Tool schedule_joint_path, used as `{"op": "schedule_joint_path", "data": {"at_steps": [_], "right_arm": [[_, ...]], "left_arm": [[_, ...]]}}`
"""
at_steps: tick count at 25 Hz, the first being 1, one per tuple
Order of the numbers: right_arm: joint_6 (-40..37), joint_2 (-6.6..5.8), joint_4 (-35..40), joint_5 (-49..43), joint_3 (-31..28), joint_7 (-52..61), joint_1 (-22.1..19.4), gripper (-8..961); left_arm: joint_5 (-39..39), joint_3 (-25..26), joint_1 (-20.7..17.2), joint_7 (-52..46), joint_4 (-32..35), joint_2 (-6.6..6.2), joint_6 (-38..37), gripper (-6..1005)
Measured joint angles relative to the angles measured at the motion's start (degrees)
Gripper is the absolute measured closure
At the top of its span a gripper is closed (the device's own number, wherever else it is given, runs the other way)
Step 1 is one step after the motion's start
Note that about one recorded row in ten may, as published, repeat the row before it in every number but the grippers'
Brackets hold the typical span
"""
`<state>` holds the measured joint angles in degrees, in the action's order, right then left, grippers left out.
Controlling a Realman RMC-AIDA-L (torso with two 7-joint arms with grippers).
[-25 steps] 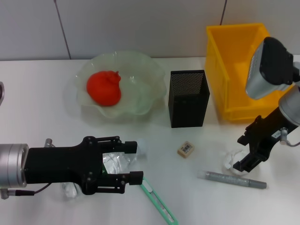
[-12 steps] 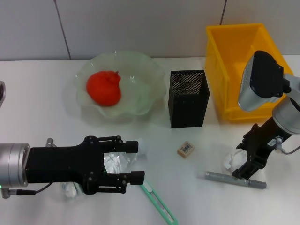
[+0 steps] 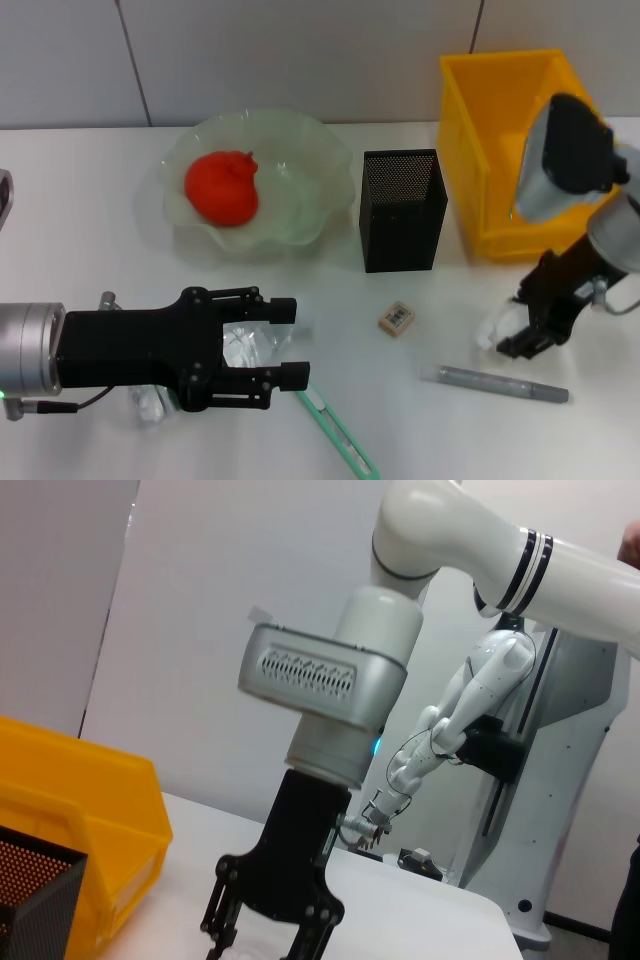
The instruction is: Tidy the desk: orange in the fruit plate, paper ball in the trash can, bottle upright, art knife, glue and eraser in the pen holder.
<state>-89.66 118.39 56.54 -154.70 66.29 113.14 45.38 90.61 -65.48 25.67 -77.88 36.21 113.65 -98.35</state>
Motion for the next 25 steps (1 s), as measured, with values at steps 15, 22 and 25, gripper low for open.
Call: {"op": "schedule_joint_path", "data": {"at_steps": [15, 22, 25], "right_arm": [[-1.2, -3.62, 18.9, 1.6, -29.4, 8.2, 3.8, 389], [17.6, -4.55, 5.5, 2.1, -29.0, 8.8, 3.5, 370], [21.1, -4.43, 2.7, 4.0, -28.1, 7.0, 3.6, 362]], "left_arm": [[0.0, 0.0, 0.2, 0.0, 0.1, -0.04, 0.0, 232], [0.0, 0.0, 0.2, -0.2, 0.1, -0.01, -0.1, 232], [0.0, 0.0, 0.2, -0.2, 0.1, 0.0, -0.1, 232]]}}
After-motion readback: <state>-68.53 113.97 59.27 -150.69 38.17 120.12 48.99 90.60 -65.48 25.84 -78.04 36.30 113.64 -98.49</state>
